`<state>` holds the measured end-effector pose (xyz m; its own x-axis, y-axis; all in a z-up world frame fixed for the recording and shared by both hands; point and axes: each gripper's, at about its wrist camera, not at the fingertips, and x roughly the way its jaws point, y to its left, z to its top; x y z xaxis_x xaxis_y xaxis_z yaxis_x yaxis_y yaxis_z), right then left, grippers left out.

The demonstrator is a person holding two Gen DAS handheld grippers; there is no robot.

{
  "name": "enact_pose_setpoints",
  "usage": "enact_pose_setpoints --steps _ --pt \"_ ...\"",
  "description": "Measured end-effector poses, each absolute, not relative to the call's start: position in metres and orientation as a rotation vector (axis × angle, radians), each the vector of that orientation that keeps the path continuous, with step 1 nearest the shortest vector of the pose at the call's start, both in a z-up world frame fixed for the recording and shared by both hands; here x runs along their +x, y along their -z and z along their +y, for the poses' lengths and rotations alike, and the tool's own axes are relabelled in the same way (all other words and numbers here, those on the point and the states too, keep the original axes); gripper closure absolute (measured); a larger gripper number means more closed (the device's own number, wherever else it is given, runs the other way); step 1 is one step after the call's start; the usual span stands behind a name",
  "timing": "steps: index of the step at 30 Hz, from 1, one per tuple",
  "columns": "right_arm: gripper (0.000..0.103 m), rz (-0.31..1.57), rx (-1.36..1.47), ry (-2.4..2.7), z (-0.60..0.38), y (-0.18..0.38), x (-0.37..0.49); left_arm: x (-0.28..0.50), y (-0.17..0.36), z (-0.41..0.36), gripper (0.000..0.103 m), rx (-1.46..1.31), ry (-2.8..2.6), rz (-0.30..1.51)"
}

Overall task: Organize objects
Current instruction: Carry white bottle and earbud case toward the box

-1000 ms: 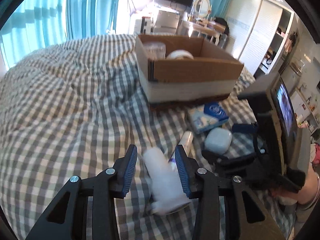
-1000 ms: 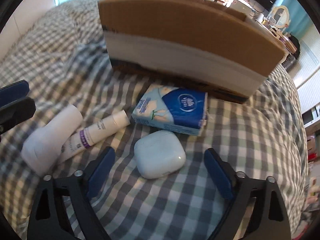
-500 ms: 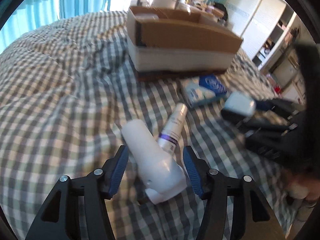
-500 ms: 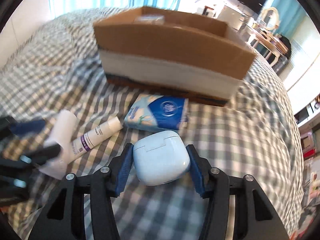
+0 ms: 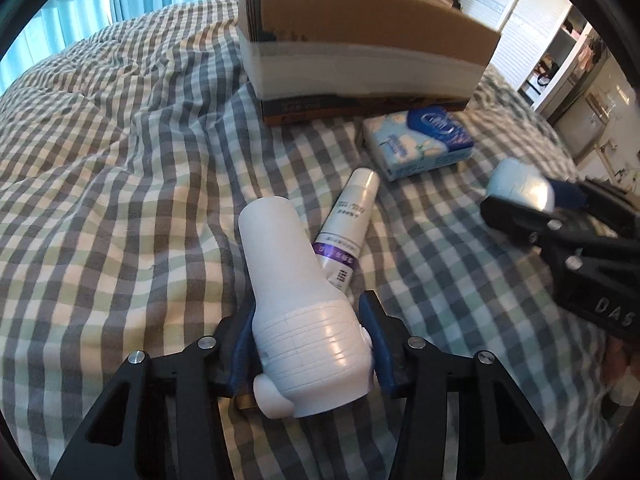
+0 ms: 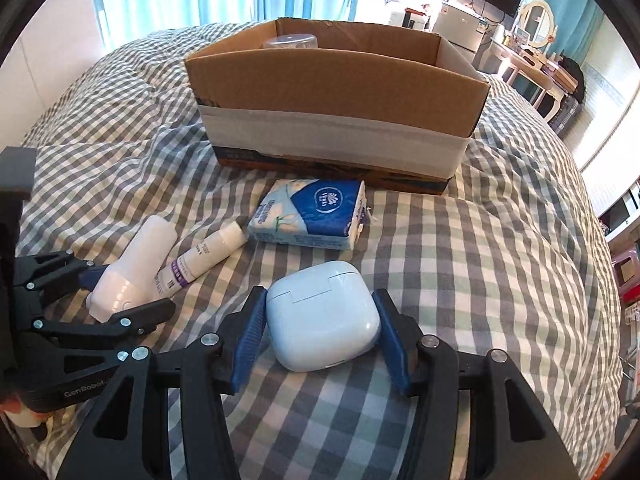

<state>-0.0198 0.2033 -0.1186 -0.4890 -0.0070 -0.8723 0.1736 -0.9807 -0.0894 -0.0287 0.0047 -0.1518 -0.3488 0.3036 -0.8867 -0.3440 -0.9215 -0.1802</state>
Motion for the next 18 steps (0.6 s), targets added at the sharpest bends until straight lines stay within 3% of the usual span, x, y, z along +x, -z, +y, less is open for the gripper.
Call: enact_pose_setpoints --steps 18 --pt "0.050 0.259 1.443 2.655 0.202 0.077 0.050 0.019 0.082 0.003 0.053 -1.359 -2.339 0.011"
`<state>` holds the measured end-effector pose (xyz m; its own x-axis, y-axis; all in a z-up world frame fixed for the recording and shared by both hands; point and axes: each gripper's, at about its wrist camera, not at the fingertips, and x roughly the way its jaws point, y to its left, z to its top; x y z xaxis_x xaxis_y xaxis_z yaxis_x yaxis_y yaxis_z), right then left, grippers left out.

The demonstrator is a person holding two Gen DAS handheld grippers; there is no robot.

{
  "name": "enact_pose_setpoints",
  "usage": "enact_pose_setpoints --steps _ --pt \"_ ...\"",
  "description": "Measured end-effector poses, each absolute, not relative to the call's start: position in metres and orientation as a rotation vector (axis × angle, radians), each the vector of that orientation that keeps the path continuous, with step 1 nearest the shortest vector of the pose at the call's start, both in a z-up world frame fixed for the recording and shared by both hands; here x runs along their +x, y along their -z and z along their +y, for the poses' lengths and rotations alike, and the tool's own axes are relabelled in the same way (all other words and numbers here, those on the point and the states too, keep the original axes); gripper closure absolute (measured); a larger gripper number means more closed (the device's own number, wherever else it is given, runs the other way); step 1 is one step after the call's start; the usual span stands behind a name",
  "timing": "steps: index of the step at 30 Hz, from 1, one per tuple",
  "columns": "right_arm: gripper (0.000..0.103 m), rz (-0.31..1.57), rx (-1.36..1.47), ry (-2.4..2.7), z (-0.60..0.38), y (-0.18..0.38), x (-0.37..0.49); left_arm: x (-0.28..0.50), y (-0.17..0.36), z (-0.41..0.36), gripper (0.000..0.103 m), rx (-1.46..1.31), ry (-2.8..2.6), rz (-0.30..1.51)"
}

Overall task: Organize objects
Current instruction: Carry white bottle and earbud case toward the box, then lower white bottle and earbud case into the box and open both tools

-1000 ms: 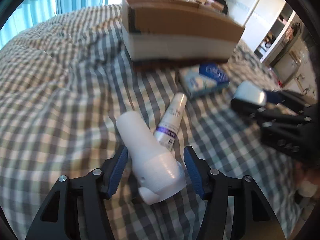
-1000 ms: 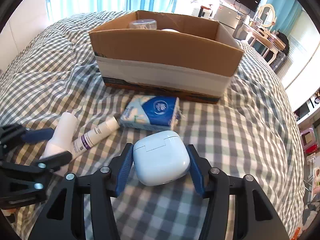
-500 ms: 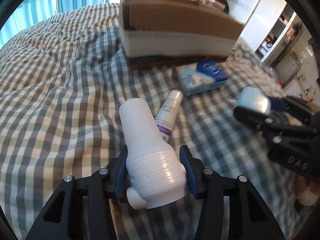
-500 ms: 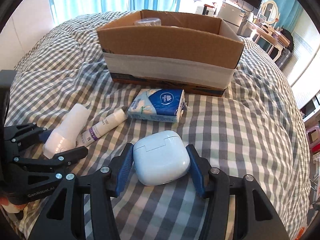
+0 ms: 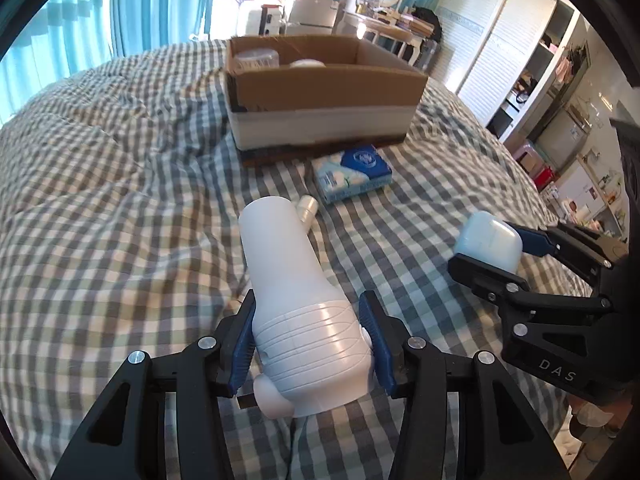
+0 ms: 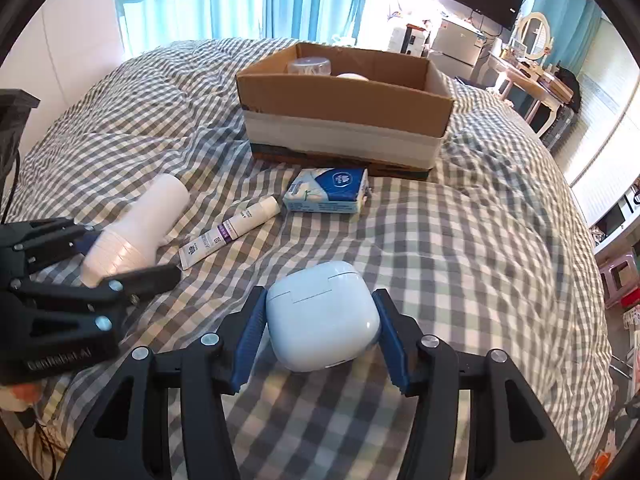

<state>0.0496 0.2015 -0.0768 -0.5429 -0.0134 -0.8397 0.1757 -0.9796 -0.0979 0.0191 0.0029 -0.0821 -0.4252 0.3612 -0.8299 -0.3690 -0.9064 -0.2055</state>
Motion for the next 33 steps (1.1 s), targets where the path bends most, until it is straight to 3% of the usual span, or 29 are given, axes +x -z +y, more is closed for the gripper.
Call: enact_pose_setpoints --steps 13,33 --pt "0.050 0.226 1.342 2.689 0.205 0.021 0.027 -0.008 0.025 -0.009 0.053 -1.231 -2.405 -0.032" --pt "0.050 0.181 1.185 2.730 0.225 -0.060 -0.127 -0.161 -0.051 0.012 0.053 -1.084 -2.435 -0.046"
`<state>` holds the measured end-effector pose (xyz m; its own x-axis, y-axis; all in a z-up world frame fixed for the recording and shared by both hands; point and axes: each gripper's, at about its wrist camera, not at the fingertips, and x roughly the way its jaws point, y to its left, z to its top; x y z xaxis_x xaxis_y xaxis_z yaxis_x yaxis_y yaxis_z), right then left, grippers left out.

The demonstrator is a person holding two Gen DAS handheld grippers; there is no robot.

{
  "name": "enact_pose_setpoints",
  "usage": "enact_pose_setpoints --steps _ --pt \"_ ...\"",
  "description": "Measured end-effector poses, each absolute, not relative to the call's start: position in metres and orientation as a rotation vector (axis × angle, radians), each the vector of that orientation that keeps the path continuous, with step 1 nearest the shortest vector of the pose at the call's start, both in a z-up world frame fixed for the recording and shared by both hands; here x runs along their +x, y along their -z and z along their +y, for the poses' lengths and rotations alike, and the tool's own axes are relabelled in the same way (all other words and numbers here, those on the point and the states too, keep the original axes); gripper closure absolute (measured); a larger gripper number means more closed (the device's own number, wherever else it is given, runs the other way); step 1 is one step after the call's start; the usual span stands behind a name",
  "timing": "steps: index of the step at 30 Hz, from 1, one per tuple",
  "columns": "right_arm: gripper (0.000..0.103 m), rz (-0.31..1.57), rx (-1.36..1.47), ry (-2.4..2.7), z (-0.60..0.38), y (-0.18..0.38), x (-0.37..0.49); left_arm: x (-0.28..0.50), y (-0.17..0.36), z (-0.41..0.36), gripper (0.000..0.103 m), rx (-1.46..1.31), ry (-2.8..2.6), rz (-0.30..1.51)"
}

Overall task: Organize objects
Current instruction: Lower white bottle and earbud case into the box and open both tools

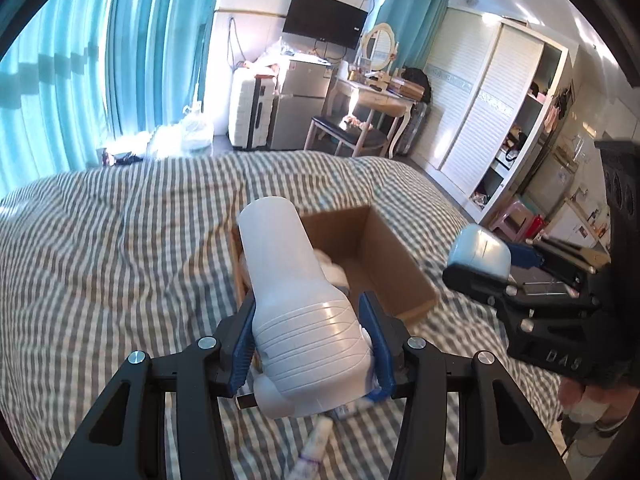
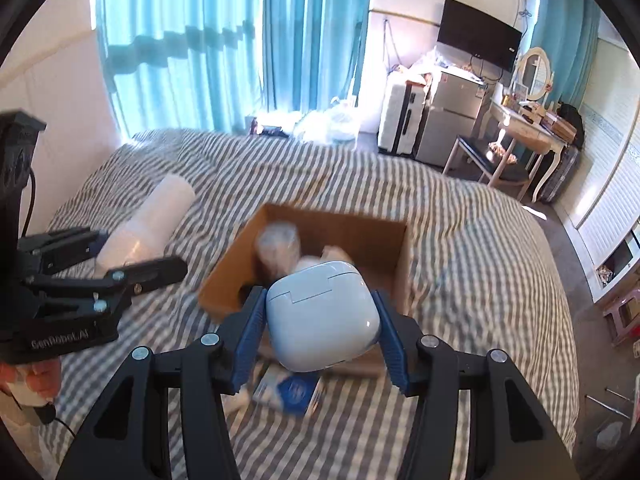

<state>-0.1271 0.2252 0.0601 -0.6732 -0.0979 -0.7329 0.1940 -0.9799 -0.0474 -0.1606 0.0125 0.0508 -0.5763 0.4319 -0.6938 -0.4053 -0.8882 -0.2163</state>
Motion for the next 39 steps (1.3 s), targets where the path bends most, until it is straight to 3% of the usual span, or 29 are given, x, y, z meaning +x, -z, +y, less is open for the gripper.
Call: enact_pose_setpoints --steps 7,15,30,31,33,39 --pt "0.050 0.099 1.215 2.754 0.252 -0.060 -0.191 -0.210 -0.048 0.040 0.053 -1.066 -2.400 -0.035" --pt "0.050 0.015 1.348 2.686 0.273 -0.014 -0.261 -0.250 -0.010 0.077 0.053 -1.126 -2.311 -0.050" --pt "0.049 0.000 1.441 2.626 0.275 0.039 -0.275 -0.250 0.069 0.103 0.053 -1.242 -2.229 0.016" --pt "0.049 -0.004 1.433 2.631 0.276 0.038 -0.273 -0.249 0.070 0.103 0.052 -1.239 -2.233 0.016" --pt "0.037 0.000 1.421 2.646 0.277 0.035 -0.268 -0.249 0.071 0.102 0.051 -1.236 -2.234 0.011" --pt "0.032 0.024 1.393 2.713 0.277 0.010 -0.248 -0.238 0.067 0.089 0.042 -1.270 -2.252 0.001"
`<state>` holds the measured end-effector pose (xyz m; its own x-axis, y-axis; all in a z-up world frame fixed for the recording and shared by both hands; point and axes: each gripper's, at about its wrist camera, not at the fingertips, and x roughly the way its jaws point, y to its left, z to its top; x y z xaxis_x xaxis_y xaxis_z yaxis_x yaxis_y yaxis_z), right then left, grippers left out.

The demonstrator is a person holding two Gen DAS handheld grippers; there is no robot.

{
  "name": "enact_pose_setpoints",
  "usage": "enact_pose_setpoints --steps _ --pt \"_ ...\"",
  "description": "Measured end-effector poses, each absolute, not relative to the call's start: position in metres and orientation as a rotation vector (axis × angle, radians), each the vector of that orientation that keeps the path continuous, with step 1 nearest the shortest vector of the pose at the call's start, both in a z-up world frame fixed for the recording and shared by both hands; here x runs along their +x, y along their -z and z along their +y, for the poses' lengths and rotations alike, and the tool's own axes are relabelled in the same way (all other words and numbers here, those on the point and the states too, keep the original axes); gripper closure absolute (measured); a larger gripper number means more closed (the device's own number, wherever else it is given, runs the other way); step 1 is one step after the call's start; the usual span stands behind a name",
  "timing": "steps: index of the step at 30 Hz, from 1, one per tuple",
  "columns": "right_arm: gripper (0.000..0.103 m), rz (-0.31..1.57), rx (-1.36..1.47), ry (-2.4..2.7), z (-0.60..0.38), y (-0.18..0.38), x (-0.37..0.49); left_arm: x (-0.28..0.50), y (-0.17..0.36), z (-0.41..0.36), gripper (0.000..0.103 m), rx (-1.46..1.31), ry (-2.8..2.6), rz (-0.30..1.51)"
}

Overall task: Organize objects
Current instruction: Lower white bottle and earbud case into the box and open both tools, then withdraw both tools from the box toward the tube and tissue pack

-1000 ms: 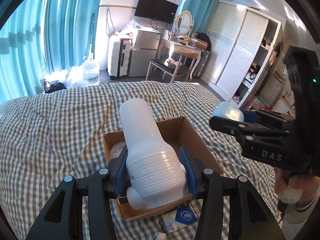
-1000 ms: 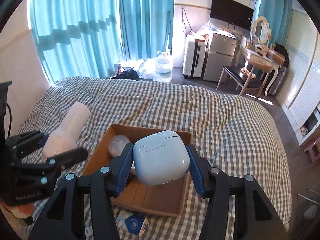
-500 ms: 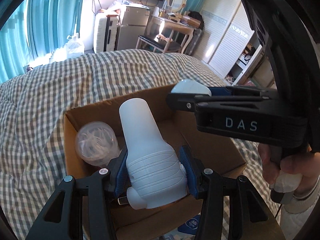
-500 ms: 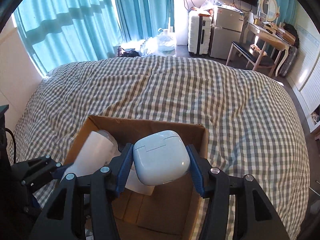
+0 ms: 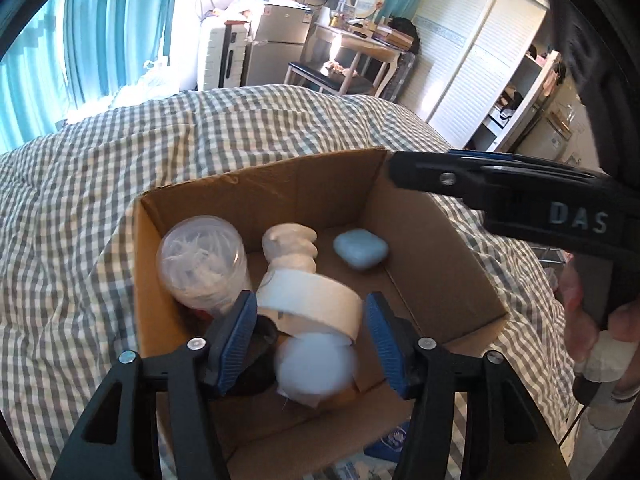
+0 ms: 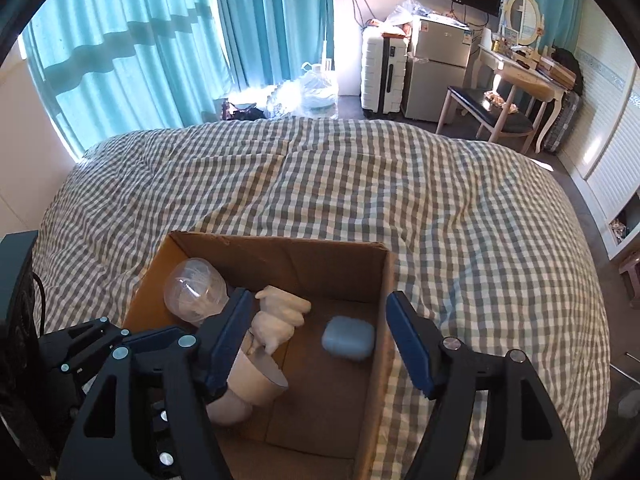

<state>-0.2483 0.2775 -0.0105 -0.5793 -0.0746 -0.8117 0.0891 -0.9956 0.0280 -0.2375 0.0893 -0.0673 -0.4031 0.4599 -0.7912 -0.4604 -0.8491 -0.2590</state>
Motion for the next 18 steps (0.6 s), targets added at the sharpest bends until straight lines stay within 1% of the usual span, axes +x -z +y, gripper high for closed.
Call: enact_pose_setpoints --steps 4,8,11,15,18 --pt "0.031 0.045 1.346 2.771 0.278 -0.016 -0.224 -0.222 0.044 0.074 0.039 -1.235 -2.293 0.006" --pt "0.031 0.073 1.270 2.838 0.274 -0.056 -0.188 -0.195 0.005 0.060 0.037 -1.174 -2.335 0.024" --pt "0.026 0.079 1.203 2.870 0.269 -0.082 -0.161 -0.172 -0.023 0.050 0.031 -1.115 -2.387 0.052" --pt "0.026 0.091 1.133 2.894 0.258 -0.107 -0.123 -0.145 -0.054 0.036 0.023 -1.069 -2.425 0.038" --pt "0.025 0.089 1.101 2.893 0.247 -0.114 -0.095 -0.127 -0.070 0.023 0.018 -1.048 -2.461 0.046"
